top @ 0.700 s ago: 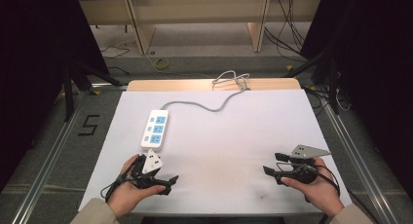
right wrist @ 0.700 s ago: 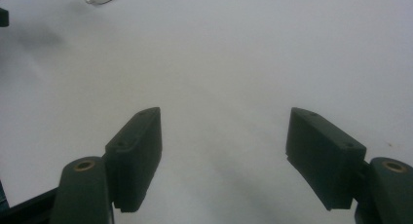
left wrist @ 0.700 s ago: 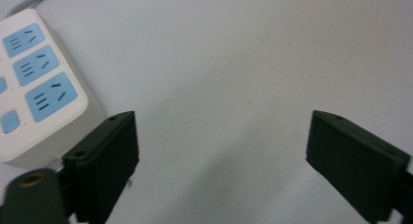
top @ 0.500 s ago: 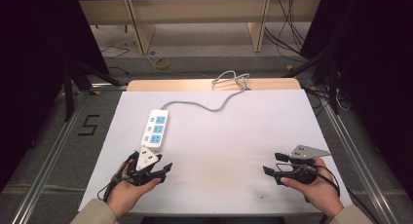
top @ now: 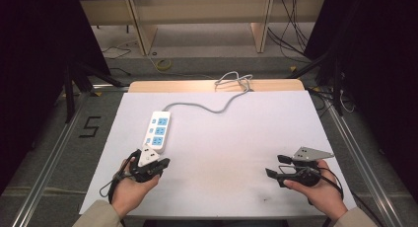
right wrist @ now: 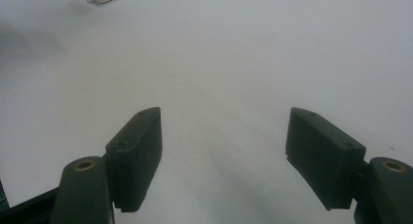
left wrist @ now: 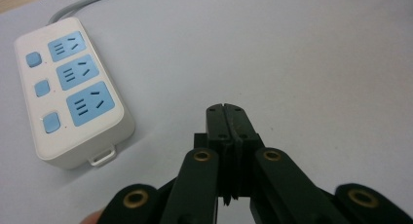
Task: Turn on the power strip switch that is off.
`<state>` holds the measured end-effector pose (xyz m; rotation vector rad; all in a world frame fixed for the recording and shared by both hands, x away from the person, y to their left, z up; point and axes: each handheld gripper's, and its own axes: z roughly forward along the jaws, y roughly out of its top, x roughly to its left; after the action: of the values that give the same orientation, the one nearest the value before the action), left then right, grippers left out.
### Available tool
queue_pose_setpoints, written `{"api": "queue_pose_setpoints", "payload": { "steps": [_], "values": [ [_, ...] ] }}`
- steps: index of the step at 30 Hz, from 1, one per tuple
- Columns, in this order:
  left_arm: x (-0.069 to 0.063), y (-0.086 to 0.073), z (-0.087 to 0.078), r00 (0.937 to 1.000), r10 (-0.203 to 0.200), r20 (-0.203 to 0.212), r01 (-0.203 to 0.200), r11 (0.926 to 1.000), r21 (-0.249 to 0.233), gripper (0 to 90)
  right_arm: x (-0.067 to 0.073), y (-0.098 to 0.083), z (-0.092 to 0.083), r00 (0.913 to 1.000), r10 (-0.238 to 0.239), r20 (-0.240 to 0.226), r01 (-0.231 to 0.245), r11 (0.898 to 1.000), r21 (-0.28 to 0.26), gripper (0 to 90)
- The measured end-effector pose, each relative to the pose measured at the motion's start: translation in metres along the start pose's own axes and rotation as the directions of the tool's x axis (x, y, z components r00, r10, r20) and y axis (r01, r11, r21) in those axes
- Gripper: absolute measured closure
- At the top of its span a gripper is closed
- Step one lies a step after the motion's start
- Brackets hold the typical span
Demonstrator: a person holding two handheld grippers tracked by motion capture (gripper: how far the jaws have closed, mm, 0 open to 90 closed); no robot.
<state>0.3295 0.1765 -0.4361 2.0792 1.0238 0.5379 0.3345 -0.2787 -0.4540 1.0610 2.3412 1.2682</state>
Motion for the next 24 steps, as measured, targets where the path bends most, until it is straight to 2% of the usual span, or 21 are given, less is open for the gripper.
{"api": "queue_pose_setpoints", "payload": {
  "steps": [9,15,24],
  "values": [
    [0.010,0.007,0.005,0.9989,-0.043,-0.016,0.043,0.9990,-0.006,89.8,0.001,0.000,0.000,1.0000,-0.001,0.001,0.001,1.000,0.003,30.1],
    [0.022,0.012,0.009,0.9963,-0.075,-0.043,0.075,0.9972,0.007,89.8,0.001,0.000,0.001,1.0000,-0.001,0.000,0.001,1.000,0.005,30.1],
    [0.030,0.015,0.015,0.9932,-0.091,-0.074,0.092,0.9955,0.021,89.8,0.001,0.000,0.001,1.0000,-0.002,0.000,0.002,1.000,0.005,30.1]
  ]
}}
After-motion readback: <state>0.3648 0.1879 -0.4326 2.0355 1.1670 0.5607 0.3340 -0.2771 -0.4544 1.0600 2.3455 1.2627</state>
